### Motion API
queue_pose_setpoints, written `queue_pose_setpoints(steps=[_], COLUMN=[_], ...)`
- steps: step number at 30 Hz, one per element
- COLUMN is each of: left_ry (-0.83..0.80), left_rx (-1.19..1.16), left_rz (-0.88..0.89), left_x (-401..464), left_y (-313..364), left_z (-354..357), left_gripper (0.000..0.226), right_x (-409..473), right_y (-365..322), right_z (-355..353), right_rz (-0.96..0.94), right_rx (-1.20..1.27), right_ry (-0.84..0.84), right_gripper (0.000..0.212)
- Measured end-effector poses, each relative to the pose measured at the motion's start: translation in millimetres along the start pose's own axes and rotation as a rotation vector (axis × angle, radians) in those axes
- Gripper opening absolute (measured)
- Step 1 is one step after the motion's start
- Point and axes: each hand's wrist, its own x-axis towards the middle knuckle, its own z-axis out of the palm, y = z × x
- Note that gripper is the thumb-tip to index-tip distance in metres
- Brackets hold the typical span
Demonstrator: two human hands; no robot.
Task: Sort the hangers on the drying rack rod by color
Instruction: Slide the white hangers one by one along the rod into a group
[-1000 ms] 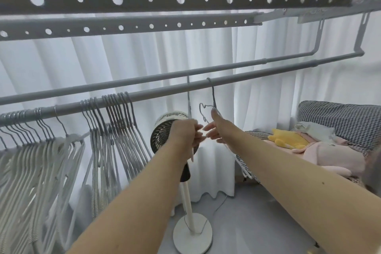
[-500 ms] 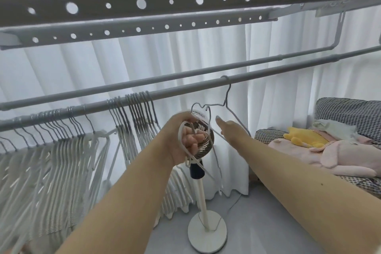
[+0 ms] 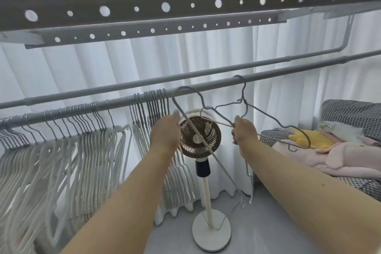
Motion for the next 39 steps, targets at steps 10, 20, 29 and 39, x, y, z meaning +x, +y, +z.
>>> queue_pose_setpoints(steps=[10, 20, 29, 39], left_ry=[-0.087, -0.066, -0.080, -0.074], left_rx=[0.635, 0.632, 0.756, 0.728], left_rz=[-0.074, -0.070, -0.024, -0.005], left_x=[9, 7, 4, 3], left_y=[-41, -55, -63, -66], left_z=[7, 7, 7, 8], left_gripper=[0.089, 0.074, 0.063, 0.050], right_x=[-1, -20, -31, -21], right_y=[13, -27, -57, -48], right_z=[-12, 32, 88, 126], right_rz=[-0.018, -0.094, -0.311, -0.298], right_rx=[-0.283, -0.225, -0.215, -0.234], right_ry=[0.429, 0.375, 0.024, -0.296], right_gripper=[0.036, 0.016, 0.028, 0.037])
